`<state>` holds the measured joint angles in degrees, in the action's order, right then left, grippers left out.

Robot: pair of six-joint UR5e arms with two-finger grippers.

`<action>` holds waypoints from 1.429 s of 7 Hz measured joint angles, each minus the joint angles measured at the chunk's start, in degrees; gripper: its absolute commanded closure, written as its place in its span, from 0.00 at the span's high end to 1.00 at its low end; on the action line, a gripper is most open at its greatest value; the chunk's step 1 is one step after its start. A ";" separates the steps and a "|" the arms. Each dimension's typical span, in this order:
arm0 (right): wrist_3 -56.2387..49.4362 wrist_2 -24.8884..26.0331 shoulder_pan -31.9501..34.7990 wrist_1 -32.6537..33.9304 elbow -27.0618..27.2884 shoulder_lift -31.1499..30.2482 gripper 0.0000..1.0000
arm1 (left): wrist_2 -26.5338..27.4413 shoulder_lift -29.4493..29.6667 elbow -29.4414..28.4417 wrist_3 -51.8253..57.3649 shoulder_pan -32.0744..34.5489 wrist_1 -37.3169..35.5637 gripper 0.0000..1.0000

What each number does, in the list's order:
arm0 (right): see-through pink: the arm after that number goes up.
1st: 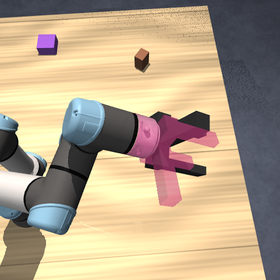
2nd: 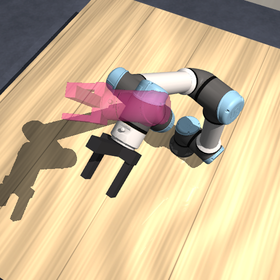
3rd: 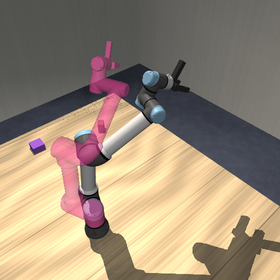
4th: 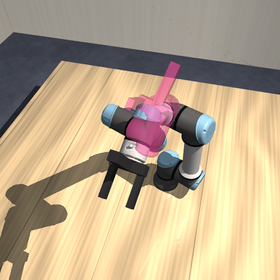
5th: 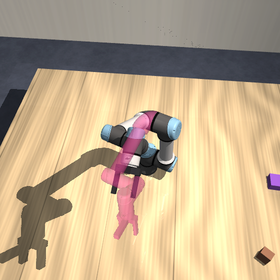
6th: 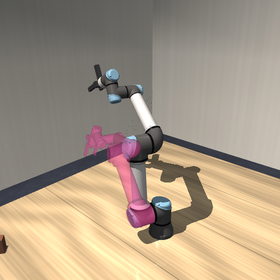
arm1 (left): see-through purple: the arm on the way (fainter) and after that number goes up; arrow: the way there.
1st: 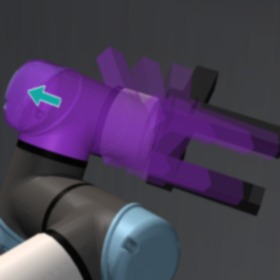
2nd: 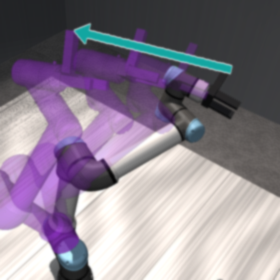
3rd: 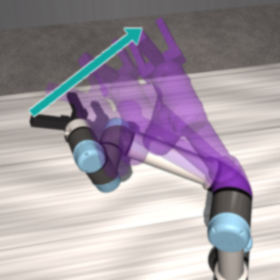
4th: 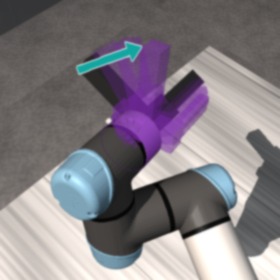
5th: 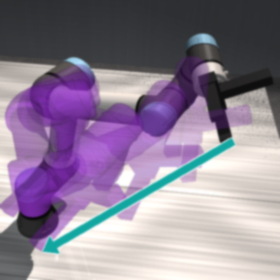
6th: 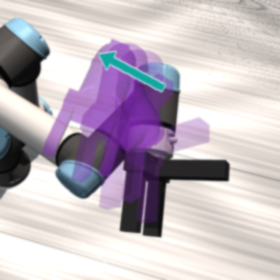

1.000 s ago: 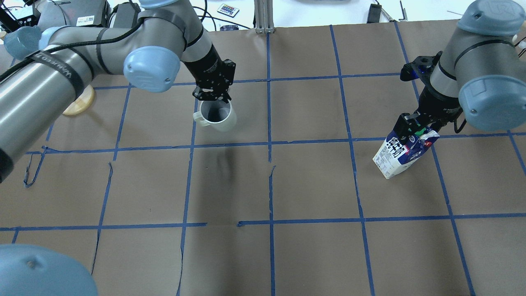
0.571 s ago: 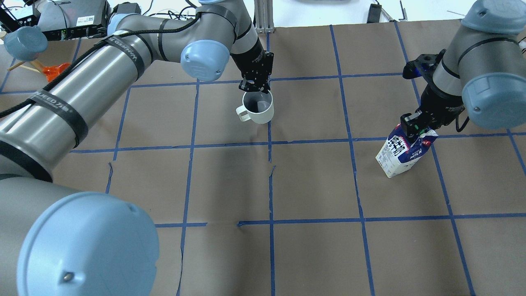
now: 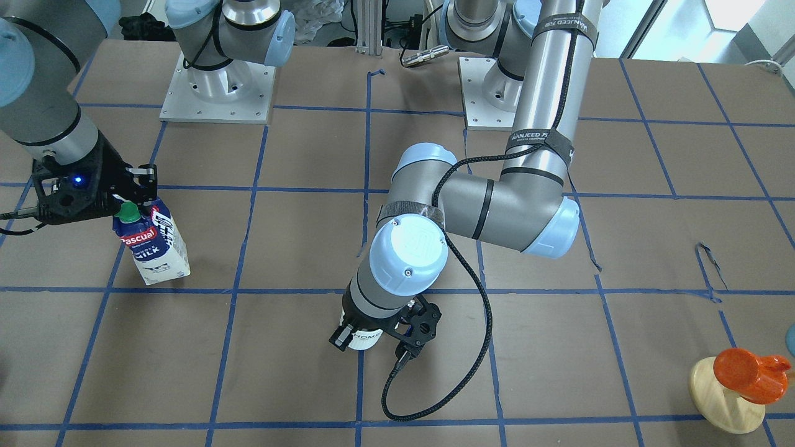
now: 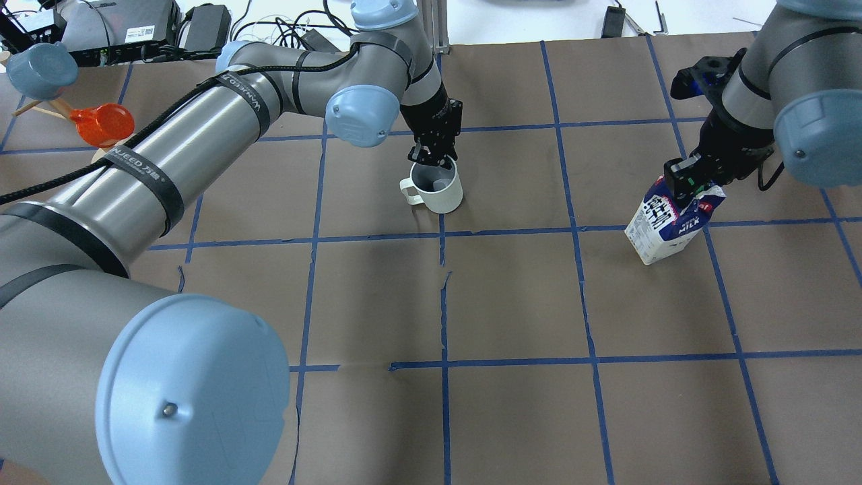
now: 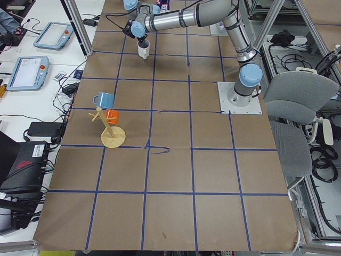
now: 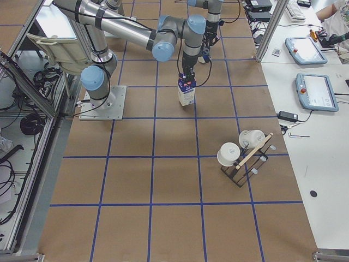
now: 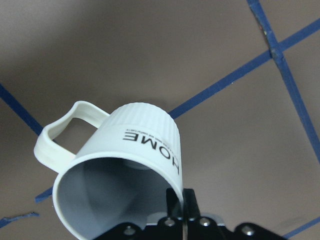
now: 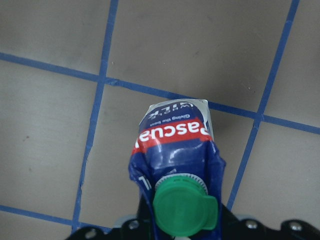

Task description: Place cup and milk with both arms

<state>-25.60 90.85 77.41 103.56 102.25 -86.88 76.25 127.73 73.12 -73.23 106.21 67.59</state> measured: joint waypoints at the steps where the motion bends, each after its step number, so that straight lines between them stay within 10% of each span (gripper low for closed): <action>1: 3.34 -2.43 0.21 -0.30 -1.00 0.16 0.04 | -0.24 -0.68 -0.18 0.26 -0.22 -0.03 1.00; 4: 12.54 -7.75 1.77 -0.73 -5.21 3.18 0.05 | 1.19 -5.60 -0.45 10.70 -3.46 2.67 1.00; 10: 35.46 -9.22 15.19 -0.32 -22.07 18.98 0.05 | 7.61 -24.78 2.19 59.76 -17.87 30.69 0.93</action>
<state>9.85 81.63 92.60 103.24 80.18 -67.90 83.87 102.95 75.31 -13.47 88.35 98.28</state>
